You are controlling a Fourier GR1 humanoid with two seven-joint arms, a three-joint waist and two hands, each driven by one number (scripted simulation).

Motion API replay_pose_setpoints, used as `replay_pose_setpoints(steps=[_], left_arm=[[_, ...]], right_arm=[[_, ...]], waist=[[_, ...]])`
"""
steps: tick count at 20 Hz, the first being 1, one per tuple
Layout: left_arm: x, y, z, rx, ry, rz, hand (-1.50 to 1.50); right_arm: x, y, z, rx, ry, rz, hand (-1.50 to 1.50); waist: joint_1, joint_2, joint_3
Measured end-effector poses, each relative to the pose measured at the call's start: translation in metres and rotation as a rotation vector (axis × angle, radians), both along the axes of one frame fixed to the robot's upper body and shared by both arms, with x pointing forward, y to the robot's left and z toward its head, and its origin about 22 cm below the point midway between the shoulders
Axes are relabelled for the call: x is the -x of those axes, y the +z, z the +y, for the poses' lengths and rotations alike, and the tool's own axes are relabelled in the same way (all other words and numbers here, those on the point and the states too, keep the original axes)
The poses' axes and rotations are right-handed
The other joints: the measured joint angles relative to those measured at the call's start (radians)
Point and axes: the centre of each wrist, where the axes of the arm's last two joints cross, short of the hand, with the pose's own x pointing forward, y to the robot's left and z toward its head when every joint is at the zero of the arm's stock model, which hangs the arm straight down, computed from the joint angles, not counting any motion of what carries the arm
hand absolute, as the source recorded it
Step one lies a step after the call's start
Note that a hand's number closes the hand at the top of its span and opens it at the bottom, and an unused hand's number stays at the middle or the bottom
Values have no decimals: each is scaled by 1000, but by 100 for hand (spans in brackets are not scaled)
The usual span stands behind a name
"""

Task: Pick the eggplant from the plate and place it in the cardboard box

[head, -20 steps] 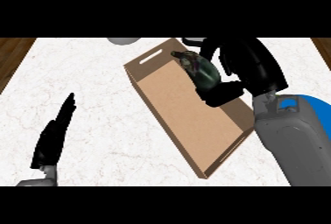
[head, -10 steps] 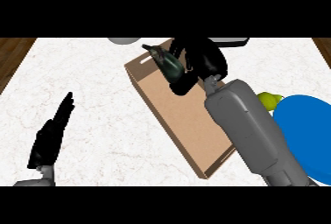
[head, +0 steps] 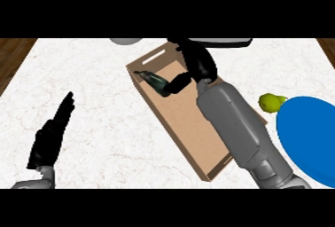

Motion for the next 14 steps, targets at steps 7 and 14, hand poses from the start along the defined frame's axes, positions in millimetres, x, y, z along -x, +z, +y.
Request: replay_pose_setpoints(steps=[7,14], left_arm=[[5,1,-2,3,2,6,0],[7,-1,1,4,18,6,0]], right_arm=[[-10,14,-27,-317,-128,-117,-150],[-18,24,-99,-575,-238,-188,-150]], waist=[[-5,-2,1],[-18,-4,1]])
